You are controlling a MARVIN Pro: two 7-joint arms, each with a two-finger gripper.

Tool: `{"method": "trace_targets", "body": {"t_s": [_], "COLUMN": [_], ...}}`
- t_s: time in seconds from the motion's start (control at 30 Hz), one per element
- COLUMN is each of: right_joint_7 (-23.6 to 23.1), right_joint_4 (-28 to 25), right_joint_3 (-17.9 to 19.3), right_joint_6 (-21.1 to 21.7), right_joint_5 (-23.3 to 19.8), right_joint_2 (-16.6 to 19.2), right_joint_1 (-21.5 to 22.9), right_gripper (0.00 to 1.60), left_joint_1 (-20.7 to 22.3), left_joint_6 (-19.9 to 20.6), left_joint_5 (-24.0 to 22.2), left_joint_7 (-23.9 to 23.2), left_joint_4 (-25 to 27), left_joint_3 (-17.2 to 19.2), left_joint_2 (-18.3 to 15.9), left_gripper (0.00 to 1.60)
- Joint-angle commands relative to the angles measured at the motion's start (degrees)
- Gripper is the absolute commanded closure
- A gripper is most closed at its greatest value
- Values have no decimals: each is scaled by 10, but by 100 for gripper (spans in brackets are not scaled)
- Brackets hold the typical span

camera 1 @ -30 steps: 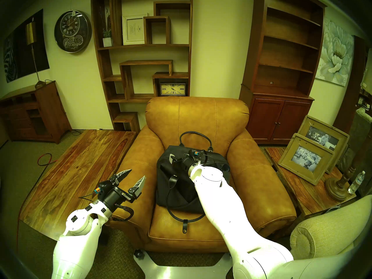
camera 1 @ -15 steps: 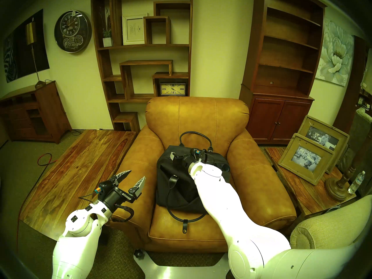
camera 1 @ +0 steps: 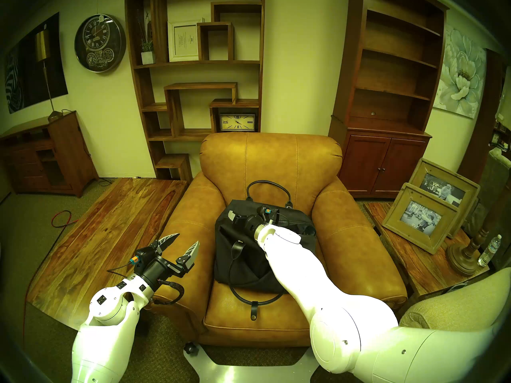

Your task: Close a bag with a zipper

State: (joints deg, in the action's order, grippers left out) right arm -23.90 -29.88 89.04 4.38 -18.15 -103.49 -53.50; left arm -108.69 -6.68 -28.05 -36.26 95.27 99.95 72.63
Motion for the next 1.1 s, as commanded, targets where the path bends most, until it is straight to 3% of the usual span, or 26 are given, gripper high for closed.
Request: {"method": "trace_targets", "body": {"t_s": [0.0, 0.13, 0.47, 0.67, 1.07], "right_joint_7": [-25, -41, -61, -73, -66], "right_joint_4": [30, 52, 31, -37, -116], "right_joint_3": [-1, -5, -16, -29, -29], "right_joint_6": [-18, -11, 14, 70, 141], "right_joint_5": [-6, 0, 7, 20, 33], "right_joint_2": [-10, 0, 18, 30, 44], "right_joint_1": [48, 60, 50, 14, -29], "right_gripper": [0, 0, 0, 0, 0], "left_joint_1": [1, 1, 0, 0, 0], "left_joint_6": [-2, -2, -1, -1, 0], "left_joint_5": [-1, -1, -1, 0, 0], "left_joint_7": [-3, -3, -4, -5, -5], "left_joint_4": [18, 19, 20, 20, 20], "left_joint_3": [2, 2, 3, 4, 4], "left_joint_2": [-2, -2, -1, -1, 0], "left_gripper": [0, 0, 0, 0, 0]}}
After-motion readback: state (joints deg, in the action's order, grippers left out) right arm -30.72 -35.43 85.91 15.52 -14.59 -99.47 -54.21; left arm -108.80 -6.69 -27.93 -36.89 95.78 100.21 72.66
